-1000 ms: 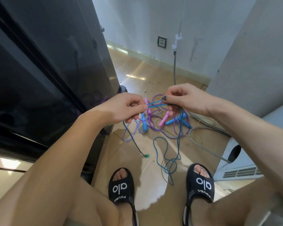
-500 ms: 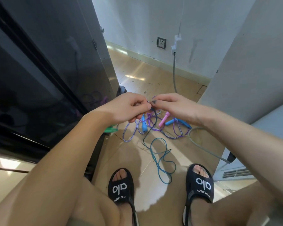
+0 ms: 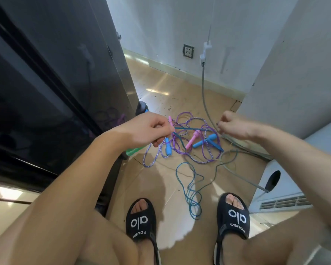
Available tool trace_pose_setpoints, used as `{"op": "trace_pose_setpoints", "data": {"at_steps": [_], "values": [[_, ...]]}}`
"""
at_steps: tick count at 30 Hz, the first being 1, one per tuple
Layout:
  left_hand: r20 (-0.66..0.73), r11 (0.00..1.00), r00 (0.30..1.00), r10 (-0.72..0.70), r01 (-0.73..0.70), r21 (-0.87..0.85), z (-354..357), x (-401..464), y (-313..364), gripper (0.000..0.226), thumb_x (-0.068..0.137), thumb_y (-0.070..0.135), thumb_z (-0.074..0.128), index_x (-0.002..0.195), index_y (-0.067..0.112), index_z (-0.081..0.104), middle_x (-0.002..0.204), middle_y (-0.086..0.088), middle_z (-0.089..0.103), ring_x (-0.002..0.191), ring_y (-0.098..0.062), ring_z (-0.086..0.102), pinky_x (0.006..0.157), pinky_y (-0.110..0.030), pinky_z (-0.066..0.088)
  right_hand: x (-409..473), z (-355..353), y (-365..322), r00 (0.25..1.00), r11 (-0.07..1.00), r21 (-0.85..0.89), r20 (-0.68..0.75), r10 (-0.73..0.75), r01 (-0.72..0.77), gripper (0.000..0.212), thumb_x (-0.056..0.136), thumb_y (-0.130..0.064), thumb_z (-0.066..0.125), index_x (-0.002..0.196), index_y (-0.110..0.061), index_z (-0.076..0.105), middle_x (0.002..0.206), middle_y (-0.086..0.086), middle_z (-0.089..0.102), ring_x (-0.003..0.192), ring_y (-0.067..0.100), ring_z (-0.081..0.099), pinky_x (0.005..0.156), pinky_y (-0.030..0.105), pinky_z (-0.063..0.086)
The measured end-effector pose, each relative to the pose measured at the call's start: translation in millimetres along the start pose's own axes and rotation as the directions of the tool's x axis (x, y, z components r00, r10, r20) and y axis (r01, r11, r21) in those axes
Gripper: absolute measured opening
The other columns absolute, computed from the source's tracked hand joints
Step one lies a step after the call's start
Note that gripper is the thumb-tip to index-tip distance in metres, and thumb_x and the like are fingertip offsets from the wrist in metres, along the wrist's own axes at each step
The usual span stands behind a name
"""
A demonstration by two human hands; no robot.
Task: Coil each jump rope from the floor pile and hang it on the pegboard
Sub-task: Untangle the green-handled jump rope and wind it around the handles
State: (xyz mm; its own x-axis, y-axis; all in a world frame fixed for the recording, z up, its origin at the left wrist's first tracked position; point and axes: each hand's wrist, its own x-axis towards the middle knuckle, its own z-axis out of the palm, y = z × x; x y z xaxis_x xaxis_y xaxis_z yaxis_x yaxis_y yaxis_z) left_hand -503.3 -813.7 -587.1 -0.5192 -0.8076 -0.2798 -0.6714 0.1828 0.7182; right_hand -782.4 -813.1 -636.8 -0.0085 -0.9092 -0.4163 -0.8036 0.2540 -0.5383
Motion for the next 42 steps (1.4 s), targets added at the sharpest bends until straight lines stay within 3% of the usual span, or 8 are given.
{"op": "trace_pose_setpoints", "data": {"at_steps": [4,7,10,15,22,25,34,42], "values": [[0.011,0.998,1.000,0.025,-0.024,-0.050,4,2,8,0.036,0.104,0.032,0.054,0.074,0.011,0.056,0.061,0.003,0.055,0.056,-0.011,0.050,0.063,-0.019,0.049,-20,21,-53,0.974,0.918,0.355,0.069,-0.216,0.179,0.030,0.102,-0.041,0.045,0.116,-0.024,0.065,0.117,-0.009,0.067,0.115,0.006,0.059,0.087,0.026,0.056],[0.027,0.995,0.999,0.045,-0.042,-0.086,6,2,12,0.030,0.104,0.026,0.053,0.079,0.013,0.062,0.062,0.007,0.058,0.057,-0.015,0.049,0.062,-0.023,0.046,-23,39,-77,0.942,0.859,0.479,0.165,-0.291,0.182,0.045,0.087,-0.061,0.043,0.094,-0.026,0.069,0.088,-0.005,0.074,0.098,0.022,0.068,0.076,0.059,0.056],[0.032,0.997,0.999,0.044,-0.042,-0.070,7,3,10,0.025,0.102,0.026,0.056,0.080,0.014,0.061,0.060,0.008,0.058,0.057,-0.014,0.052,0.063,-0.025,0.046,-25,39,-78,0.938,0.833,0.501,0.108,-0.330,0.235,0.031,0.088,-0.050,0.055,0.074,-0.024,0.061,0.062,-0.002,0.048,0.059,0.020,0.051,0.065,0.048,0.044],[0.060,0.995,0.998,-0.029,0.023,0.098,5,5,0,0.038,0.091,0.053,0.066,0.089,0.016,0.061,0.069,0.003,0.067,0.058,-0.008,0.060,0.059,-0.022,0.050,-18,11,-60,0.957,0.820,0.501,-0.065,-0.284,0.278,0.020,0.093,-0.022,0.066,0.075,-0.015,0.066,0.047,-0.010,0.044,0.047,0.010,0.038,0.052,0.027,0.037],[0.103,0.957,0.994,-0.037,0.005,0.291,5,8,1,0.033,0.092,0.052,0.065,0.096,0.020,0.059,0.083,-0.001,0.062,0.066,-0.014,0.055,0.060,-0.028,0.043,-24,25,-60,0.936,0.812,0.562,0.176,-0.305,0.159,0.032,0.103,-0.034,0.050,0.095,-0.005,0.063,0.080,0.011,0.069,0.071,0.034,0.055,0.060,0.043,0.050],[0.110,0.961,0.994,0.002,-0.033,0.276,8,7,8,0.022,0.093,0.045,0.065,0.093,0.025,0.056,0.080,0.005,0.055,0.061,-0.006,0.048,0.052,-0.018,0.036,-23,30,-67,0.934,0.841,0.493,0.138,-0.329,0.224,0.033,0.095,-0.042,0.056,0.092,-0.010,0.064,0.073,0.004,0.068,0.059,0.026,0.047,0.062,0.055,0.053],[0.142,0.932,0.987,-0.080,0.024,0.361,12,9,6,0.021,0.100,0.034,0.054,0.085,0.036,0.041,0.081,0.006,0.052,0.068,-0.011,0.049,0.059,-0.028,0.036,-20,27,-65,0.960,0.802,0.552,0.010,-0.279,0.228,0.018,0.096,-0.024,0.063,0.084,-0.011,0.062,0.068,0.012,0.065,0.041,0.017,0.038,0.045,0.024,0.036],[0.134,0.913,0.987,-0.088,0.026,0.407,11,11,3,0.019,0.102,0.032,0.051,0.088,0.037,0.041,0.084,0.005,0.054,0.069,-0.009,0.049,0.059,-0.027,0.036,-23,32,-70,0.946,0.836,0.466,-0.008,-0.324,0.290,0.023,0.096,-0.034,0.058,0.096,-0.012,0.065,0.067,0.005,0.065,0.055,0.030,0.055,0.053,0.051,0.051]]}}
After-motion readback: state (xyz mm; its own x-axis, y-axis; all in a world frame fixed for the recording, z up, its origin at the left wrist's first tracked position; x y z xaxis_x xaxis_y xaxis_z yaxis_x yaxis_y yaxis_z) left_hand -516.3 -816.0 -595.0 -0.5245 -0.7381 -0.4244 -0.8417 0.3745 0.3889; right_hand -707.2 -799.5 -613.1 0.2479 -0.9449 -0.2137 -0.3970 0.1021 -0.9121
